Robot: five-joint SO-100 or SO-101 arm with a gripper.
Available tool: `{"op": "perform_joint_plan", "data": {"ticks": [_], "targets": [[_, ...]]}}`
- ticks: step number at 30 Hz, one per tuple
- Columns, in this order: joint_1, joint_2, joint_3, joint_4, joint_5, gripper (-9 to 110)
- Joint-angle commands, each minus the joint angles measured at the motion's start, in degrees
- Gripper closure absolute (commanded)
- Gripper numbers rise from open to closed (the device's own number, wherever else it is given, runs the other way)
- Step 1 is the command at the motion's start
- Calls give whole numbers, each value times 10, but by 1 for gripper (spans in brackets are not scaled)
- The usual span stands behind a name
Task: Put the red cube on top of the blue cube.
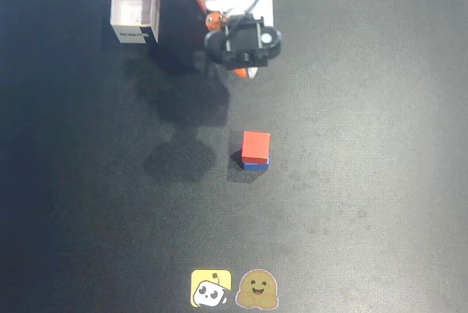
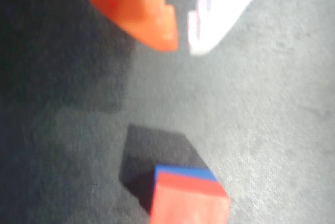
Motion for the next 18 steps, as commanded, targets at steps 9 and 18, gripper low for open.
{"op": "perform_joint_plan", "data": {"ticks": [9,18], "targets": [[18,58,45,-5,8,101],[39,58,125,-72,7,101]]}}
